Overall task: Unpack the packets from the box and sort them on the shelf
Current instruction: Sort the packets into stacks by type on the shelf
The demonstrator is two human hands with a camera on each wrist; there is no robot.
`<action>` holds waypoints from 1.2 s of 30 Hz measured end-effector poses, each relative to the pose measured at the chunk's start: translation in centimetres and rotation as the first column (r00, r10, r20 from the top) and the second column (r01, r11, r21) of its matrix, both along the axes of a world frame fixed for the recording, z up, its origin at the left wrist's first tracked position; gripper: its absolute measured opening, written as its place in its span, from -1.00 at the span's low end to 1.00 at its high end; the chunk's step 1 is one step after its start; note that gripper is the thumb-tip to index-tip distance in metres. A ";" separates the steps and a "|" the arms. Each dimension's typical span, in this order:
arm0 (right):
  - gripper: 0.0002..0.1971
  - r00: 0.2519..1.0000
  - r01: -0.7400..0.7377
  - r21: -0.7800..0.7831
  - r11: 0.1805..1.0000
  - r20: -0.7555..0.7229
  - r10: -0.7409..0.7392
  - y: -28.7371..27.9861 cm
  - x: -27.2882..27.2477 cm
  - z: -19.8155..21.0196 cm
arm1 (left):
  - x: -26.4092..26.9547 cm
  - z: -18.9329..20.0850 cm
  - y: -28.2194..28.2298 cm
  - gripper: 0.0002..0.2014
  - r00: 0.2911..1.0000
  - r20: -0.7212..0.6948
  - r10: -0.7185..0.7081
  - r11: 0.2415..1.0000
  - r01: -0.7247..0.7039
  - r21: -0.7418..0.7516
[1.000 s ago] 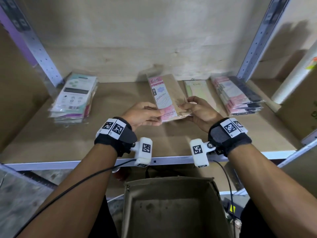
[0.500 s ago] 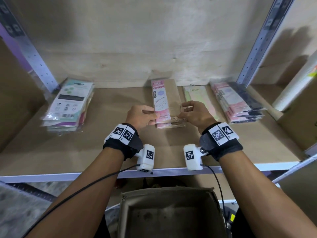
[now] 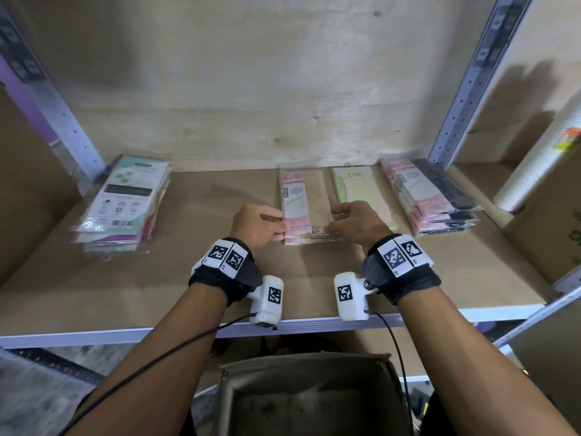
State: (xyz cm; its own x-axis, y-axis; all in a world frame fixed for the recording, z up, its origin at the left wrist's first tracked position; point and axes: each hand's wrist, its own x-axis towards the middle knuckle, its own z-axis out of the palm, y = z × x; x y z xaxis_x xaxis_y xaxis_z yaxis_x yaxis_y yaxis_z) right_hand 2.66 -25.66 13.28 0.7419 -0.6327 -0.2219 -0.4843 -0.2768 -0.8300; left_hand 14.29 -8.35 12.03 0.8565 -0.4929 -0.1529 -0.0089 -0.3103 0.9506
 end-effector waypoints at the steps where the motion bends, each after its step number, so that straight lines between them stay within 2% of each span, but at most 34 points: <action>1: -0.39 1.000 -0.006 -0.014 1.000 -0.002 0.005 0.1 0.0 0.1 | 0.0 0.0 0.1 -0.66 1.000 0.003 -0.002 1.000 0.002 0.006; 6: -0.32 1.000 -0.005 -0.040 0.999 0.001 0.006 0.4 -0.3 0.4 | -0.2 0.2 0.5 -0.66 1.000 0.000 -0.014 1.000 0.014 0.007; 8: -0.33 1.000 0.003 -0.096 0.995 0.000 -0.003 0.5 -0.5 0.7 | -0.2 0.3 0.6 -0.67 1.000 0.010 0.006 1.000 -0.006 -0.002; 11: -0.43 1.000 0.022 -0.243 0.970 -0.004 -0.024 0.7 -0.8 1.3 | -0.1 0.7 1.0 -0.72 0.996 0.043 0.075 0.997 -0.074 -0.027; 15: -0.68 0.989 0.087 -0.319 0.944 0.143 -0.043 1.3 -1.2 2.4 | 0.4 1.6 2.7 -0.84 0.984 0.108 0.144 0.989 -0.138 -0.058; 18: -0.85 0.975 0.016 -0.245 0.969 0.220 0.040 2.5 -1.6 3.2 | 1.3 2.4 4.7 -0.90 0.978 0.113 0.174 0.983 -0.164 -0.086; 21: -0.89 0.963 -0.122 -0.032 0.992 0.239 0.126 4.7 -1.5 3.4 | 2.6 3.4 7.7 -0.92 0.971 0.133 0.198 0.978 -0.188 -0.087; 24: -0.88 0.951 -0.226 0.128 0.966 0.244 0.191 7.6 -0.6 3.3 | 4.2 4.7 11.3 -0.89 0.953 0.163 0.254 0.963 -0.234 -0.133; 26: -0.87 0.939 -0.284 0.191 0.939 0.256 0.232 9.6 0.9 3.4 | 5.1 5.5 13.8 -0.93 0.923 0.177 0.341 0.933 -0.308 -0.187; 29: -0.89 0.927 -0.343 0.222 0.913 0.239 0.290 13.2 4.8 4.1 | 6.3 6.7 17.5 -0.86 0.874 0.161 0.458 0.879 -0.419 -0.229; 33: -0.95 0.925 -0.364 0.239 0.900 0.202 0.321 19.1 10.7 5.0 | 7.1 7.3 22.0 -0.89 0.838 0.143 0.526 0.841 -0.488 -0.233; 36: -0.80 0.934 -0.340 0.241 0.909 0.199 0.296 22.7 14.8 5.3 | 7.2 7.3 24.6 -0.87 0.802 0.155 0.577 0.810 -0.537 -0.237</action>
State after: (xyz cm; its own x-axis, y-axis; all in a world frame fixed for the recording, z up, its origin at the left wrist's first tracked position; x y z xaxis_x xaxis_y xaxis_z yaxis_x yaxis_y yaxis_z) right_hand 17.49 -2.92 18.54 0.9322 -0.2904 -0.2162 -0.2680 -0.1521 -0.9513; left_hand 21.45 16.29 19.29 0.9916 0.0789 0.1030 -0.0898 -0.1552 0.9838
